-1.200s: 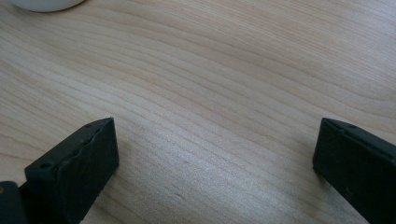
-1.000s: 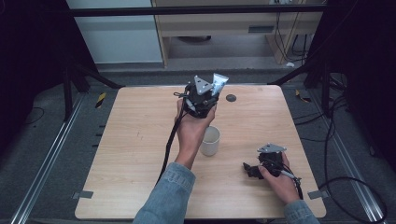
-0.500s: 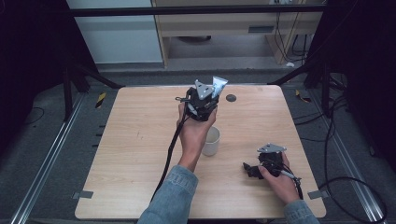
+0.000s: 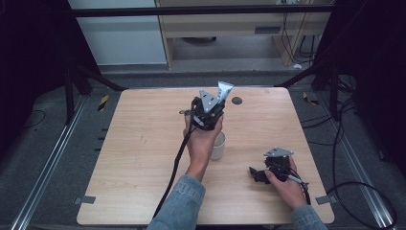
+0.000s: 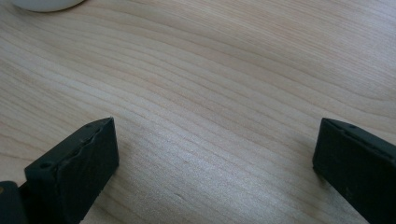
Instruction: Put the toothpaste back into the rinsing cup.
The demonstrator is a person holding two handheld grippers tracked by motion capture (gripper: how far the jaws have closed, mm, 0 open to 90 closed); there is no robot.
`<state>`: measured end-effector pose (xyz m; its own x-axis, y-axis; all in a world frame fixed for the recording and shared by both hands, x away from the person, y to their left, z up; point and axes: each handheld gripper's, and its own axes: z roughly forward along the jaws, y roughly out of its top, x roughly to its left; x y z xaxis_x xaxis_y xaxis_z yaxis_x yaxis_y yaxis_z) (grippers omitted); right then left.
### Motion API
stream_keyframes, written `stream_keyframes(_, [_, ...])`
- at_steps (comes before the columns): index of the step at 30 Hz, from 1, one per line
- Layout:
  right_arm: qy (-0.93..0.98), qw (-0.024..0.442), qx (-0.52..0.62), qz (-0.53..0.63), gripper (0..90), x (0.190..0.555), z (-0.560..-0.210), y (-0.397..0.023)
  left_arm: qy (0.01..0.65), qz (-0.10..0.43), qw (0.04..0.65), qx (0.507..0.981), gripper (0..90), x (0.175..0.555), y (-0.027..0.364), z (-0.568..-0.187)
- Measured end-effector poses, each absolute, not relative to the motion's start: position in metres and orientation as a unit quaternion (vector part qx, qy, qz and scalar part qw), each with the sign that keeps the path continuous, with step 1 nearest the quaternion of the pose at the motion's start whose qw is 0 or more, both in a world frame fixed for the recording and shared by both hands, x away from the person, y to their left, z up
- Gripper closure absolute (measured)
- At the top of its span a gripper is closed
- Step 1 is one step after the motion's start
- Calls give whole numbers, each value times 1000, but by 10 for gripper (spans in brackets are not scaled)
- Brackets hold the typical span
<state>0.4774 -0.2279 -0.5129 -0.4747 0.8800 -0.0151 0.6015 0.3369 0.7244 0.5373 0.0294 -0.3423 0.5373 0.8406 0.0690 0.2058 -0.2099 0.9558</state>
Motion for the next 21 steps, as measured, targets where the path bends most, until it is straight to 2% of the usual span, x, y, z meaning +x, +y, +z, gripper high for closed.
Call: stream_keyframes(21, [791, 208, 468, 335, 5, 477, -513, -228, 377, 301, 531, 696, 785, 529, 34, -379])
